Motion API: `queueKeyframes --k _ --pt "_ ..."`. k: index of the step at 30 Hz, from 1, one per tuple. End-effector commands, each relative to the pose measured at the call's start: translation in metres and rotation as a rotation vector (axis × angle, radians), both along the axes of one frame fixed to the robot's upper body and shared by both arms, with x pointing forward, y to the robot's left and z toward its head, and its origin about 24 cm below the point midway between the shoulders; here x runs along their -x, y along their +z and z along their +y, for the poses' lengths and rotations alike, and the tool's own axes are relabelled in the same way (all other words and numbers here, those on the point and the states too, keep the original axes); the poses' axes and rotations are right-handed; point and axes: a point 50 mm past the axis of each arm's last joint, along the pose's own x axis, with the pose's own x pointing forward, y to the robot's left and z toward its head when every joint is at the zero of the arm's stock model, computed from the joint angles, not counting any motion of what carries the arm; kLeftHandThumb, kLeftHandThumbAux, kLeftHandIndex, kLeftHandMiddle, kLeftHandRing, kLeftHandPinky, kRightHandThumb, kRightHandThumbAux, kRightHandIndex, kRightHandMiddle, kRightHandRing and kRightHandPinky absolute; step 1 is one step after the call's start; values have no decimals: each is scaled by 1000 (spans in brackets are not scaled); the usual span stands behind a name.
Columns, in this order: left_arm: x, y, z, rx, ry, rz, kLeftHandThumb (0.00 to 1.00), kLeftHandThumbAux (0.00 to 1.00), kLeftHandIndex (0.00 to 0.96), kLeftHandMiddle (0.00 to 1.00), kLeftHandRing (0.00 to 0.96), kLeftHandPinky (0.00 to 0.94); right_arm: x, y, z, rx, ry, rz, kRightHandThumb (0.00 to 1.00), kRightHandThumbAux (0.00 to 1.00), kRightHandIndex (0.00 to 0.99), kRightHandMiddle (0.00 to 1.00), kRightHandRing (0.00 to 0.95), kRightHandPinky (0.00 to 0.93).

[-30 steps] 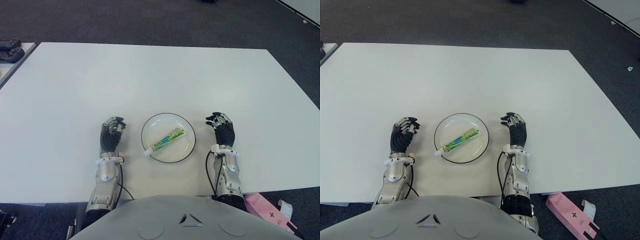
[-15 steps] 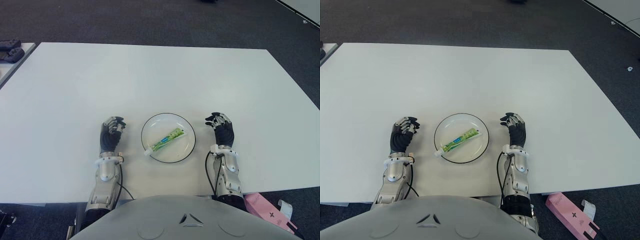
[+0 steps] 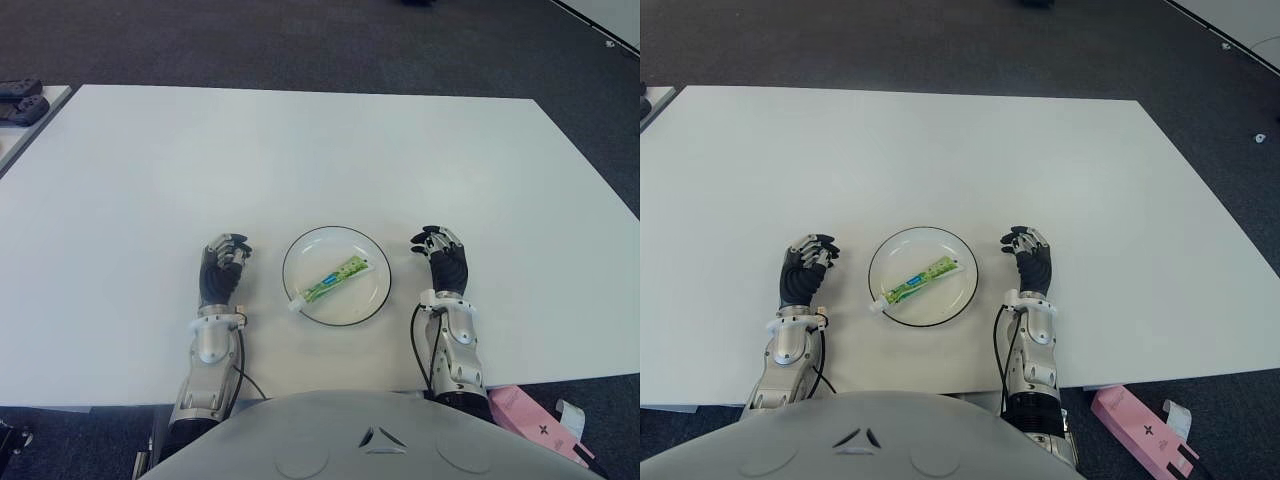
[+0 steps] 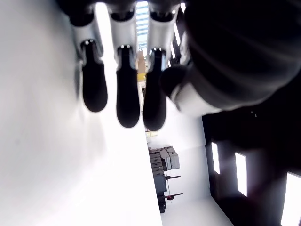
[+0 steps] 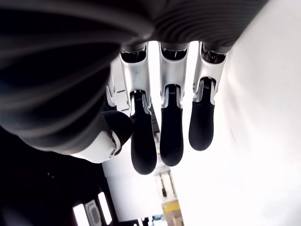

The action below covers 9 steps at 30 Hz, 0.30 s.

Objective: Put the toothpaste on the table into the plate.

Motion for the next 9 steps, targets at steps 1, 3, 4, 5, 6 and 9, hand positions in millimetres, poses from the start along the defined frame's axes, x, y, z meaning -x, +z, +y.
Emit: queueKeyframes --k 1,3,4,5,6,9 --pt "9 -10 2 9 0 75 704 721 430 528 531 532 11 -17 7 -30 -19 118 709 723 431 556 542 535" --pt "9 -9 2 17 -1 76 703 721 430 530 534 532 12 -17 8 -29 -17 127 709 723 431 554 542 531" --pt "9 -9 2 22 -2 77 703 721 430 529 533 530 12 -17 8 -29 -16 130 709 723 431 552 541 529" --pt "9 -9 2 29 -3 78 703 721 430 529 533 529 12 -17 9 -29 -14 133 709 723 431 552 541 529" --pt "9 -9 2 34 -3 79 703 721 430 527 532 527 13 -18 9 -29 -13 134 709 723 431 551 540 528" --pt "10 -8 2 78 1 84 703 721 430 526 530 522 14 -17 12 -29 -4 140 708 723 431 549 540 533"
